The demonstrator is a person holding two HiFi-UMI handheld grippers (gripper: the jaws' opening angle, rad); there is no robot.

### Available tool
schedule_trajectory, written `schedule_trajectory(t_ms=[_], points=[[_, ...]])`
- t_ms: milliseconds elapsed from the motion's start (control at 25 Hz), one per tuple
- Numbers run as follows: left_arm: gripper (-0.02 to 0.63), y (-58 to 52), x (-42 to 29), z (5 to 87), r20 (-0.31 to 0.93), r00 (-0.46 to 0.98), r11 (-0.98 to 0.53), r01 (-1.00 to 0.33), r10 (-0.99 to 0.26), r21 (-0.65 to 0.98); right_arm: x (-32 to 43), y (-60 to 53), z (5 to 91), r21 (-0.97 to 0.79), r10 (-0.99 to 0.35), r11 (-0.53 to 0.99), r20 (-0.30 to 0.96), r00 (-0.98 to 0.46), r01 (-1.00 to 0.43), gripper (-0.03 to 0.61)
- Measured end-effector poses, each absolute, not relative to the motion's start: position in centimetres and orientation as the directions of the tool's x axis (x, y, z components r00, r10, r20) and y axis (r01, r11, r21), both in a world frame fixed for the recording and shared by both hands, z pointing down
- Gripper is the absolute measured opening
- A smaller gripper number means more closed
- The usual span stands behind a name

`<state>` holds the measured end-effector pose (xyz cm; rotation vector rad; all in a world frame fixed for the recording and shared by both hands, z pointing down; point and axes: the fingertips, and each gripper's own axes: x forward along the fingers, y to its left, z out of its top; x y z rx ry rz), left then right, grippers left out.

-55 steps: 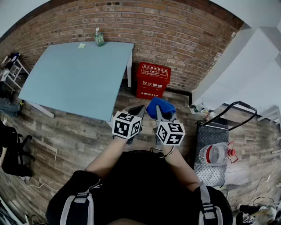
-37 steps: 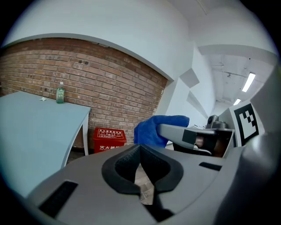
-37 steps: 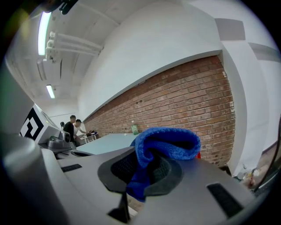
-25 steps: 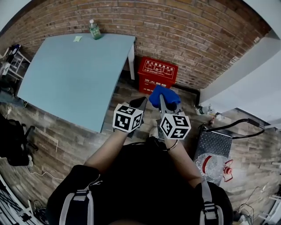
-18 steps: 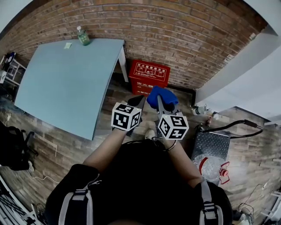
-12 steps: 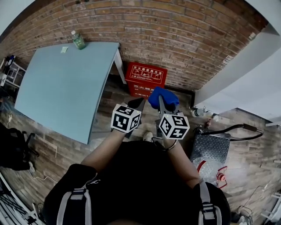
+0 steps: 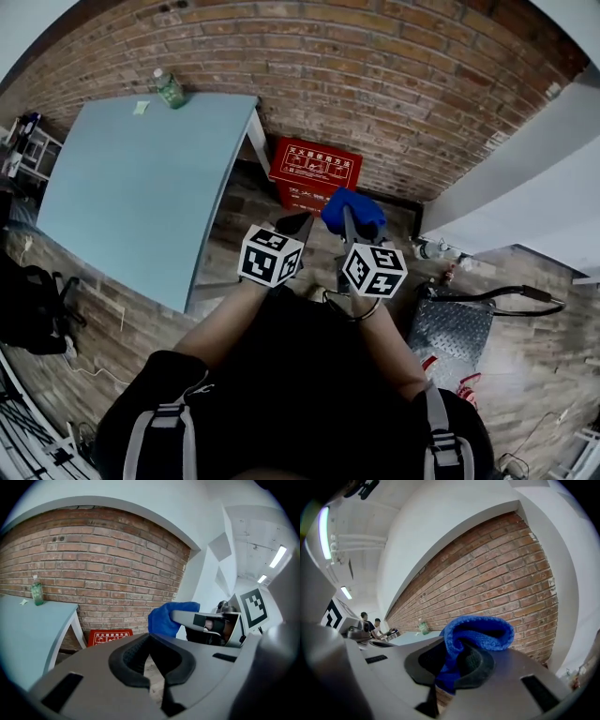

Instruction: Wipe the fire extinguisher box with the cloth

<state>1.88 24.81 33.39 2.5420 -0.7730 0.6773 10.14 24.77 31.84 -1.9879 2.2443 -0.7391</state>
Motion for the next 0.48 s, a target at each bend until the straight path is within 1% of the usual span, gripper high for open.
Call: schedule_trajectory(t_ms=[200,320,480], points=[[-0.003,22.2,-1.0,34.0,0.563,0.704,-0.738,-0.636,-0.434,0.226,8.0,21.3,32.8,-0.388,-0.934,0.086,0.288,-0.21,-0.917,0.046],[-0.003,19.9,-2.5,34.5,0.557,0.706,-0.737,-0.636,-0.437,0.228,7.2,19.0,33.3,-0.39,-0.934,0.065,0.301,-0.194,-0.918,0.046],[-0.003,14.8,-3.9,34.1,0.529,0.718,-0.731,-0.638,-0.452,0.242,6.1,15.1,32.7,-0.349,-0.934,0.06,0.31,-0.176,-0.935,0.046]])
